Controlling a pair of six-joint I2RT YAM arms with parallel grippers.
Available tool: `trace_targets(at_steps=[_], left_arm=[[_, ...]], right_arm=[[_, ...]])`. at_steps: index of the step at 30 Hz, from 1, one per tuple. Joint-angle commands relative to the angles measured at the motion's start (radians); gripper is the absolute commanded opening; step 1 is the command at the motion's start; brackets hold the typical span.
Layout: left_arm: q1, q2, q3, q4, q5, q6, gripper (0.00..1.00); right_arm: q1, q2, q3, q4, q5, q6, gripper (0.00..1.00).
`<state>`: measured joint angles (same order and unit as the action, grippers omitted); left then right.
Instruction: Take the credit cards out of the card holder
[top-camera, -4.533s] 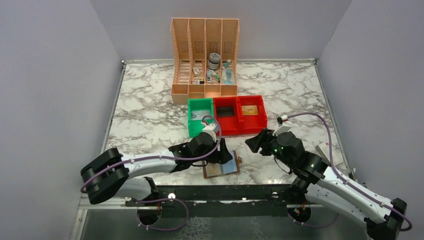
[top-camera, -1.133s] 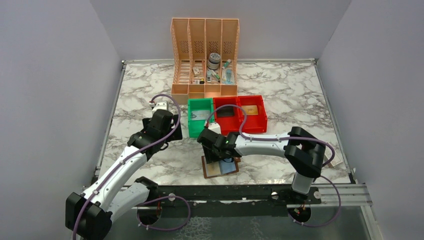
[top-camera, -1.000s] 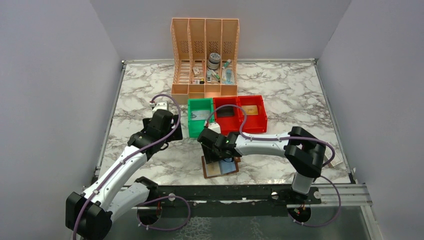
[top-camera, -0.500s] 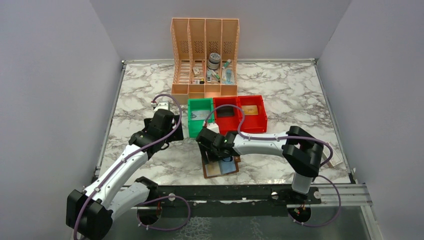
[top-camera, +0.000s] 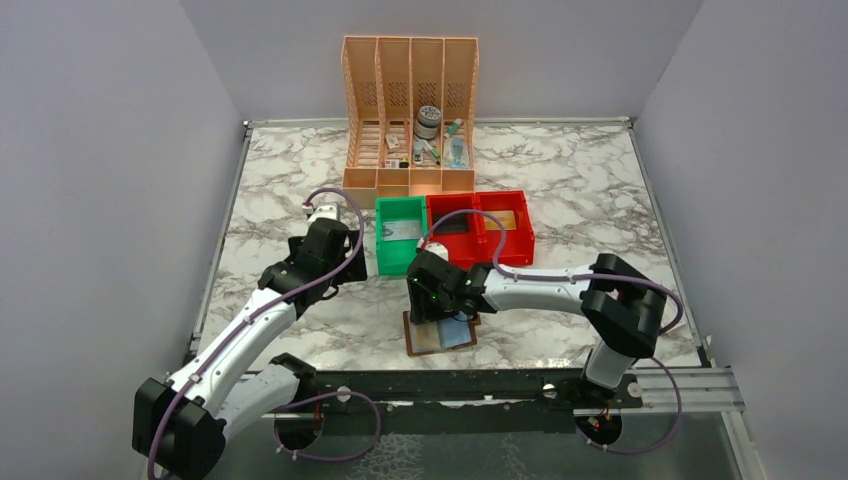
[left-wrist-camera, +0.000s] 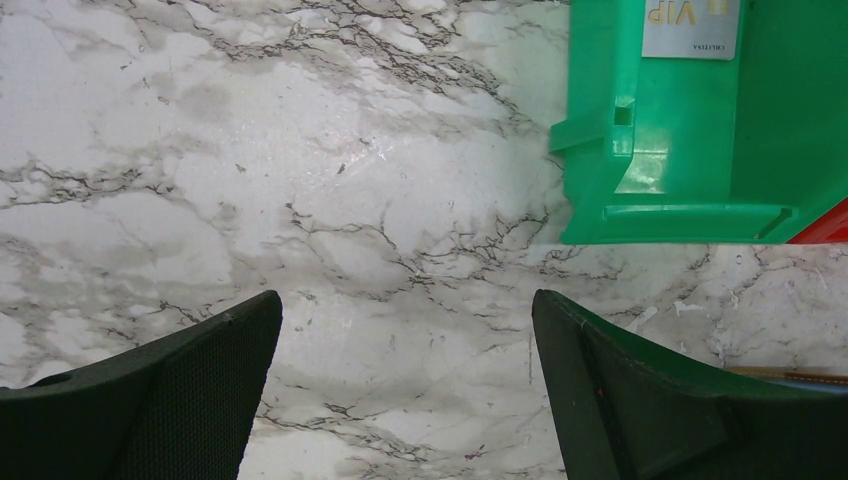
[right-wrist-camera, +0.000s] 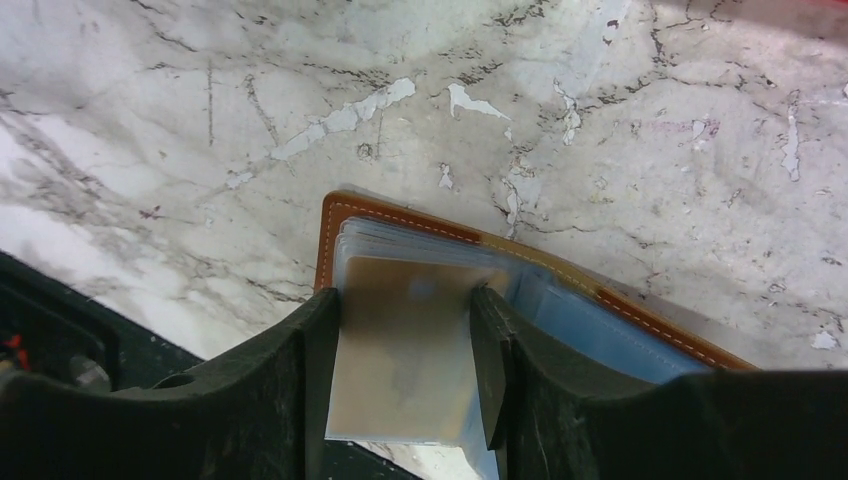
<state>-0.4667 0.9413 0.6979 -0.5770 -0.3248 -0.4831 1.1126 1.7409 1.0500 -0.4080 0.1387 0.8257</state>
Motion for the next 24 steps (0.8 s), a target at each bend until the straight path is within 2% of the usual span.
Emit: trace_targets(at_steps=[1,5,11,19,24], left_arm=[[0.003,0.005,0.023,0.009,0.014,0.005,0.99],[0.003,0.007,0.023,0.008,0.020,0.003,0.99],[0.003,0.002,0.022,0.008,0.023,0.001,0.99],[0.003,-0.002,0.022,0.009,0.027,-0.002,0.99],[0.003,-0.001,0.023,0.009,0.027,0.000,0.99]], right_arm=[[-0.039,-0.044,-0.084,0.151,-0.127,-0.004,0.49],[-0.048,-0.055,-0.091,0.159,-0.151,-0.008,0.51],[-0.051,-0.060,-0.099,0.133,-0.127,0.005,0.61],[-0.050,-0.044,-0.076,0.058,-0.069,0.008,0.63],[-0.049,-0.061,-0.075,0.089,-0.114,-0.021,0.70]])
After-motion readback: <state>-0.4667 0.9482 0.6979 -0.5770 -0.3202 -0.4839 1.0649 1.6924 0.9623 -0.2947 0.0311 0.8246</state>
